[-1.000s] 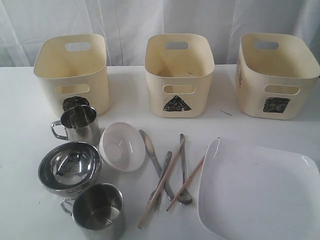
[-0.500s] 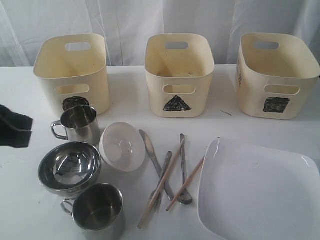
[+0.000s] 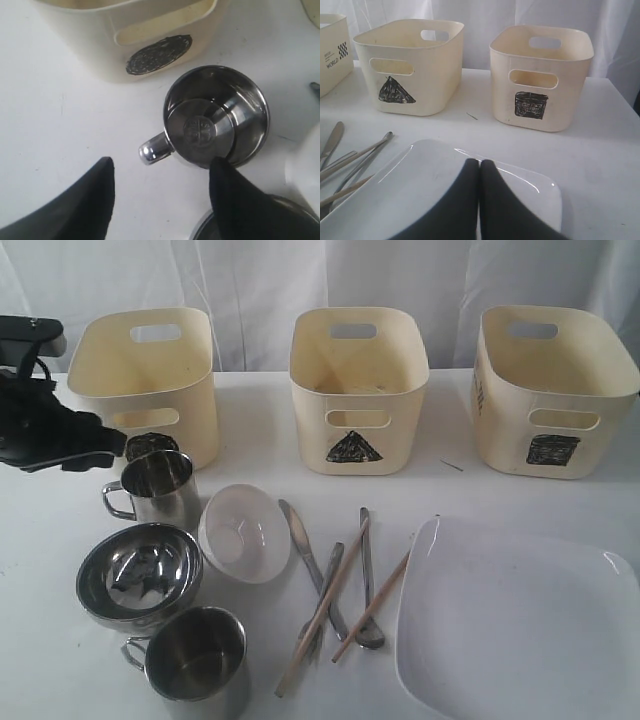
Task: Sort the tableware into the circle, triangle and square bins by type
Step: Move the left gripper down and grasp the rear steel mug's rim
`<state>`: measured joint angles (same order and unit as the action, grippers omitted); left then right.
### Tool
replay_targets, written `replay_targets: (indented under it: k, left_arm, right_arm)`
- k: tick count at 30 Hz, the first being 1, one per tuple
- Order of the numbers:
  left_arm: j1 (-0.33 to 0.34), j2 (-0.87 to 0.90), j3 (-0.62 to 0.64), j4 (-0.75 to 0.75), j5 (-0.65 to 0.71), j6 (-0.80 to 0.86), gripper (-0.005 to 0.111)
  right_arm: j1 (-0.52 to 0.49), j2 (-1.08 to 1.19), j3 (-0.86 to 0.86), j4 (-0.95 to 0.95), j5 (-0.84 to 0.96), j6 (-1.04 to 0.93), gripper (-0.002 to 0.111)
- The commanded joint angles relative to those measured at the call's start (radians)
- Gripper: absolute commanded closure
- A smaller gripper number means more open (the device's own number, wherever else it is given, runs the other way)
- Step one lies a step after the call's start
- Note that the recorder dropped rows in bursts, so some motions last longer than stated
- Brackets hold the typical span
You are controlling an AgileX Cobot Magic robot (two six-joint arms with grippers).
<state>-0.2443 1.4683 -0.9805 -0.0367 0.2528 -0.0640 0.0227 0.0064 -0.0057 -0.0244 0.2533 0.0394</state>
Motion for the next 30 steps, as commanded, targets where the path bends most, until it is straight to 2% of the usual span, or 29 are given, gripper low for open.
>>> replay_targets:
  k: [1,7,13,30]
  left_arm:
    - [0.000,0.034,-0.033,-0.063,-0.003,-0.030,0.047]
    - [0.000,0.076,-0.033,-0.070,-0.048,-0.023,0.046]
    - [0.000,0.153,-0.033,-0.066,-0.054,0.000,0.031]
    - [-0.004,0.268,-0.153,-0.061,-0.061,0.049,0.031]
  right_arm:
    - [-0.004,-0.006,0.006,-0.001,-0.008,0.003,0.108]
    - [-0.004,-0.006,0.006,-0.001,-0.008,0.003,0.108]
    - [-0.004,-0.006,0.006,-0.001,-0.008,0.003,0.108]
    - [-0.004,-0.006,0.006,-0.001,-0.008,0.003,0.108]
